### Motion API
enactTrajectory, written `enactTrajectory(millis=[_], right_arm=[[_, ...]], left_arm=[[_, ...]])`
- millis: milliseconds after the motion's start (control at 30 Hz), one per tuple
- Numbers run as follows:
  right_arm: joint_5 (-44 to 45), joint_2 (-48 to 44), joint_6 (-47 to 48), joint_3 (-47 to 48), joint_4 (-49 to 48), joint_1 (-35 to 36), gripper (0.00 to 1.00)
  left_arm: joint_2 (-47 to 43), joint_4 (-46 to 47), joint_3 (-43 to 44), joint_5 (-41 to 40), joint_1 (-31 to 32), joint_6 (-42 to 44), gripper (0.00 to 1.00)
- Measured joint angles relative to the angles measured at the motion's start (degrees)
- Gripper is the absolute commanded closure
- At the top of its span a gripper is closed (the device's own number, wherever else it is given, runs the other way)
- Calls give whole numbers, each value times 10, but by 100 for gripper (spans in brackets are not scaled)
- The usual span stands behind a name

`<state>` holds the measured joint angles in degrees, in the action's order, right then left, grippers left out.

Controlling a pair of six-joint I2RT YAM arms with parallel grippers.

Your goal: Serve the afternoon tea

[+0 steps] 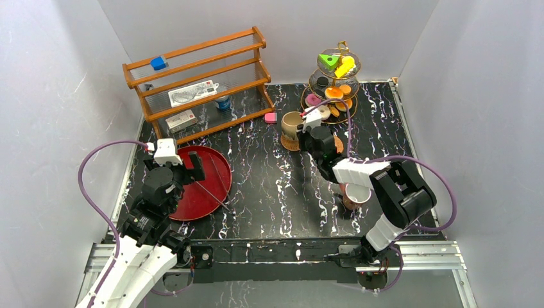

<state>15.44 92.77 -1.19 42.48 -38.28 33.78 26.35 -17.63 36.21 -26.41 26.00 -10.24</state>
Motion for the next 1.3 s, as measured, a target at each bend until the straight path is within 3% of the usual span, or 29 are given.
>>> enactTrajectory(millis=[667,767,833,1100,1300], right_arm=[[-20,15,-24,-14,-10,0,100],[-24,16,-29,-15,-14,0,78],[-26,16,-31,-15,-14,0,71],[-33,9,-36,-22,-1,0,59],[-28,-42,-50,-24,74,0,45]], left_arm=[[-2,-4,0,-2,0,0,5],[-2,-4,0,-3,0,0,5],[-2,-4,0,-4,0,0,5],[-2,-4,0,-4,0,0,5],[-2,-4,0,-6,0,0,5]])
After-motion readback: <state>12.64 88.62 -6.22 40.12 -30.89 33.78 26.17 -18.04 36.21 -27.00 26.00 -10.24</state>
